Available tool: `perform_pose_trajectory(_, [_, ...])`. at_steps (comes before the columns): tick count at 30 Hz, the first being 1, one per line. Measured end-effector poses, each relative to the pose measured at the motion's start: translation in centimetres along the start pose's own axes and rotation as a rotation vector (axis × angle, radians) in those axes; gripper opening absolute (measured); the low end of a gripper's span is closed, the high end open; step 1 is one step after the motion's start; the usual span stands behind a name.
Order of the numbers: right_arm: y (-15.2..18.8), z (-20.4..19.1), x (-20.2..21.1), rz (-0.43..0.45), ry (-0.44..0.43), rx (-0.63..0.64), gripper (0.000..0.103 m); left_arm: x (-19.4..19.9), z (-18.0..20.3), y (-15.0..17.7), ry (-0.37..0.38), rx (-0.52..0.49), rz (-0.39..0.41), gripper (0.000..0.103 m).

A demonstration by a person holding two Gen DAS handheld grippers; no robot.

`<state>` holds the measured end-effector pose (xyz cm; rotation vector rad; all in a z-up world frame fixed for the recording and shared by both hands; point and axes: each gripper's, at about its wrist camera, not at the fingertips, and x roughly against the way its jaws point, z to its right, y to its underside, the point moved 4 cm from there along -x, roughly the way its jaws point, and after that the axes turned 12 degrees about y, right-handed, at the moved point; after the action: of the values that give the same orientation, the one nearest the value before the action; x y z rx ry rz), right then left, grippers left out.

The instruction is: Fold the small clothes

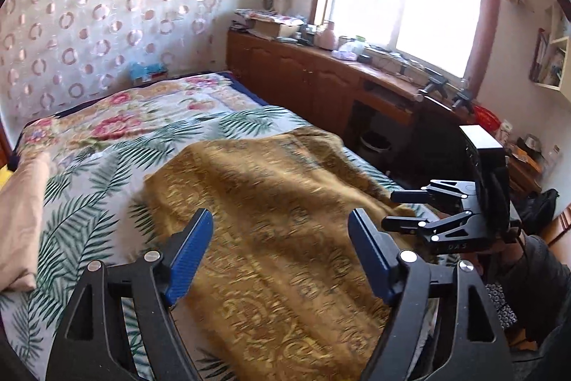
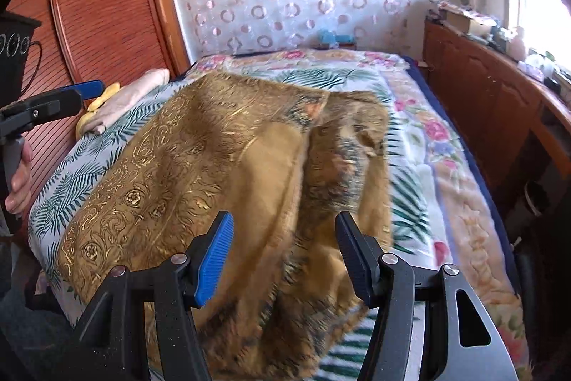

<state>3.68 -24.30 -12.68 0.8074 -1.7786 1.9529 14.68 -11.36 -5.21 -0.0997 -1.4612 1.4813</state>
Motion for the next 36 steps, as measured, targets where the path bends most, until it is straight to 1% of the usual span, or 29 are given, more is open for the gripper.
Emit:
perform_pose_trajectory(5, [-0.5, -1.1, -3.2, -0.075, -0.026, 0.027, 0.061, 0.7, -2.4, 2.4, -0.058, 0.046, -0.009, 0.079])
perform_pose_trajectory(7, [-0.7, -1.5, -3.7, -0.082, -0.034, 0.032, 0.061, 0.7, -3.1, 3.3, -0.071, 0.065, -0.012, 0.079])
perform_pose_trajectory(8, [-1.0, -1.8, -3.8, -0.073, -0.034, 0.035, 0.058, 0.8, -3.5, 3.6, -0.08, 0.074, -0.012, 0.079])
perform_pose_trajectory(9, [-1.2, -2.0, -3.8, -0.062, -0.035, 0.034, 0.046, 0.8, -3.8, 4.1, -0.089, 0.081, -0.012, 0.079])
perform_pose_trajectory(13, [-1.6, -3.4, -4.1, -0.06, -0.058, 0.078, 0.034, 0.4, -4.8, 5.3, -0.098, 0.127, -0.014, 0.079])
perform_pose_trajectory(15, [-1.5, -3.6, -4.4, -0.064, -0.049, 0.103, 0.018, 0.4, -5.0, 5.6, -0.095, 0.134, -0.013, 0.079])
perform_pose_trajectory(17, [-1.6, -3.6, -4.2, -0.055, -0.052, 0.128, 0.011, 0.4, -4.8, 5.8, -0.092, 0.131, -0.012, 0.079])
perform_pose_trajectory(18, [-1.9, -3.4, -3.9, -0.033, -0.036, 0.137, 0.01, 0.4, -4.6, 5.9, -0.088, 0.131, -0.011, 0.079])
perform_pose_trajectory(22, [-3.8, -2.0, -1.7, 0.047, -0.007, 0.145, 0.008, 0.2, -3.9, 6.0, -0.074, 0.124, -0.012, 0.079])
perform_pose_trajectory(24, [-5.0, -0.6, -0.6, 0.085, 0.045, 0.15, 0.008, 0.0, -3.8, 6.1, -0.069, 0.119, -0.016, 0.079])
perform_pose_trajectory(26, [-5.5, 1.3, 0.0, 0.091, 0.085, 0.137, 0.008, -0.2, -3.6, 6.0, -0.06, 0.117, -0.019, 0.079])
perform_pose_trajectory(27, [-5.3, 2.3, -0.1, 0.08, 0.103, 0.124, 0.008, -0.3, -3.5, 6.0, -0.057, 0.116, -0.021, 0.079])
perform_pose_trajectory(28, [-4.8, 3.1, -0.5, 0.049, 0.109, 0.114, 0.008, -0.4, -3.4, 6.1, -0.055, 0.115, -0.023, 0.079])
perform_pose_trajectory(31, [-2.1, 4.6, -2.6, -0.045, 0.119, 0.108, 0.009, -0.8, -3.2, 6.2, -0.051, 0.116, -0.03, 0.079])
perform_pose_trajectory(32, [-1.5, 4.9, -3.1, -0.065, 0.121, 0.103, 0.012, -0.9, -3.2, 6.2, -0.052, 0.115, -0.033, 0.079])
perform_pose_trajectory(33, [-1.1, 5.2, -3.4, -0.076, 0.124, 0.096, 0.02, -1.1, -3.2, 6.2, -0.058, 0.115, -0.037, 0.079])
perform_pose_trajectory(35, [-1.1, 5.6, -3.2, -0.062, 0.127, 0.069, 0.03, -1.1, -3.3, 6.1, -0.073, 0.116, -0.037, 0.079])
perform_pose_trajectory(36, [-1.7, 5.7, -3.0, -0.046, 0.111, 0.048, 0.031, -1.1, -3.3, 6.0, -0.083, 0.115, -0.034, 0.079])
